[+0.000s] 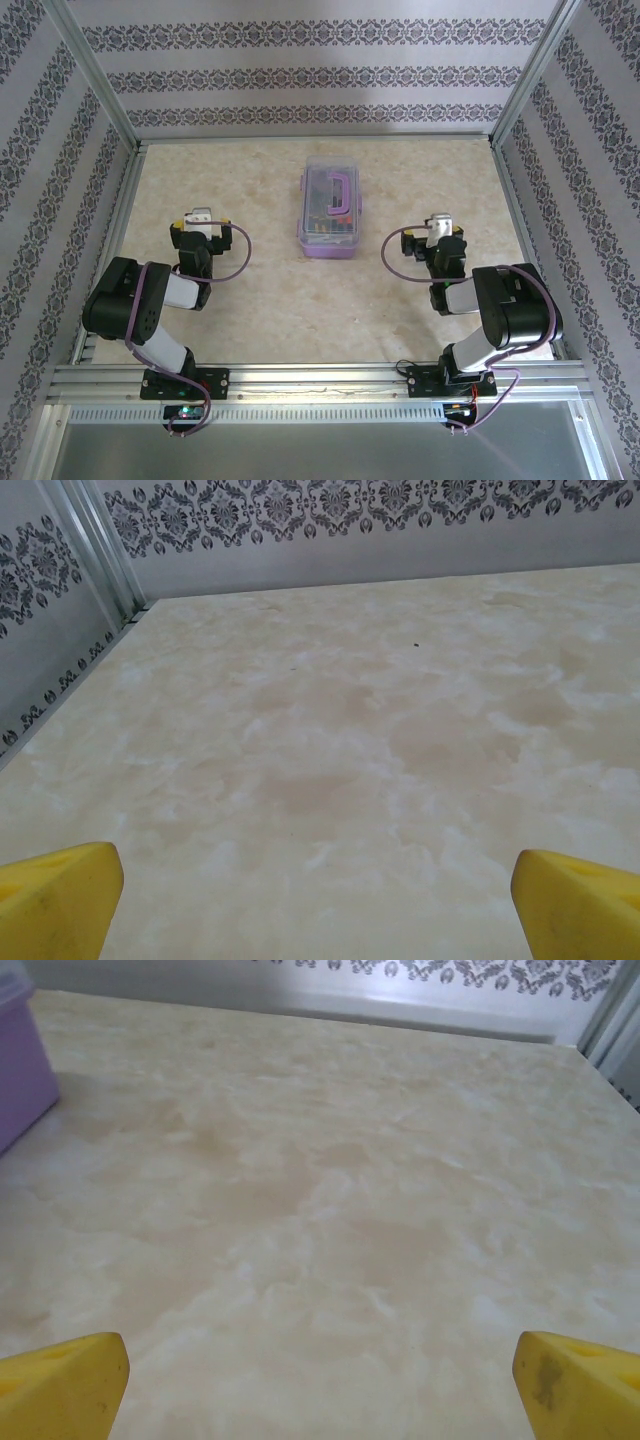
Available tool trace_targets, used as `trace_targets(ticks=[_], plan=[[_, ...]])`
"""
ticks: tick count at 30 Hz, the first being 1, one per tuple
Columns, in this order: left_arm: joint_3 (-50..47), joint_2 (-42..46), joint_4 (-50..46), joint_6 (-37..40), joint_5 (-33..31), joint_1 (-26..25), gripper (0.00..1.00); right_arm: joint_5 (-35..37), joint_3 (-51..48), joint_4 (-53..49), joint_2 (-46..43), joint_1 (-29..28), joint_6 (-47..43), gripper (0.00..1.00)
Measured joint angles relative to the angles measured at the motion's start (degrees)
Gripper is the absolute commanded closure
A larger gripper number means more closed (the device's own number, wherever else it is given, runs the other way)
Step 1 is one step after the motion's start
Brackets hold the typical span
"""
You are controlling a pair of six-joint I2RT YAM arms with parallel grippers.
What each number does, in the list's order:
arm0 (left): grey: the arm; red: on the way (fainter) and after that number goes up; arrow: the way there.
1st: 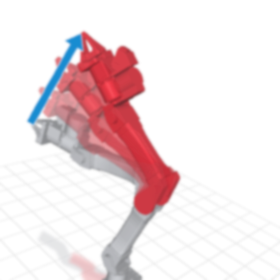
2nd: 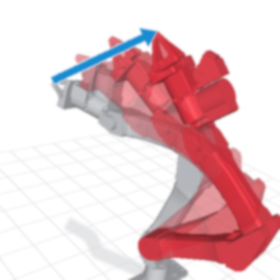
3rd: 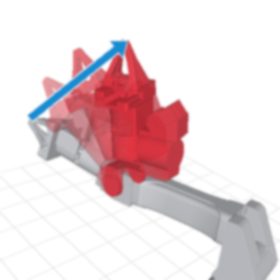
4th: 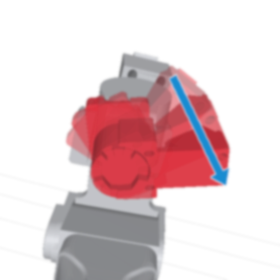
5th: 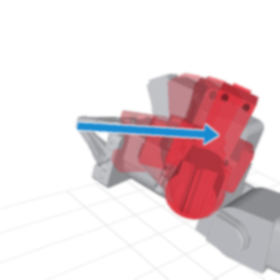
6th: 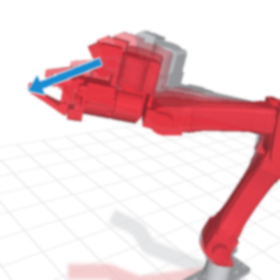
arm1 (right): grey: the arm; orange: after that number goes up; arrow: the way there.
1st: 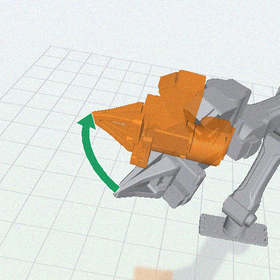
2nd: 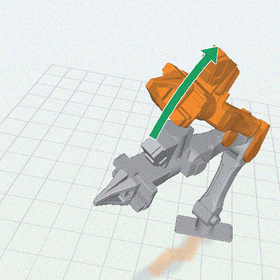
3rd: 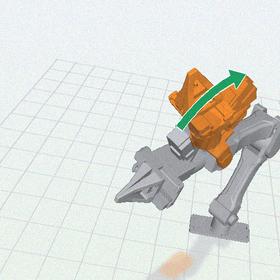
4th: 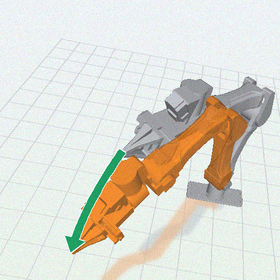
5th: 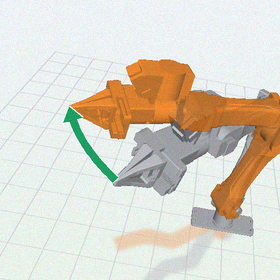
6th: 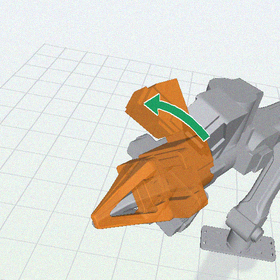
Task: Pack the tool kit
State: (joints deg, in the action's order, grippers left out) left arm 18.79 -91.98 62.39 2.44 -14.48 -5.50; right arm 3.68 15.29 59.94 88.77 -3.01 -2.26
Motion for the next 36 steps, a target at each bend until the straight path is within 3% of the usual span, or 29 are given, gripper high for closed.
trace_targets(ticks=[7, 36], plan=[[0.2, 0.0, -1.9, -0.6, 1.0, 0.5, 0.01, -3.9, 6.2, -3.8, 0.0, 3.7, 3.1, 0.02], [0.3, 0.0, -2.5, -1.2, 1.2, 1.0, 0.01, -1.5, 5.6, -4.0, 0.0, 0.9, 3.1, 0.02]])
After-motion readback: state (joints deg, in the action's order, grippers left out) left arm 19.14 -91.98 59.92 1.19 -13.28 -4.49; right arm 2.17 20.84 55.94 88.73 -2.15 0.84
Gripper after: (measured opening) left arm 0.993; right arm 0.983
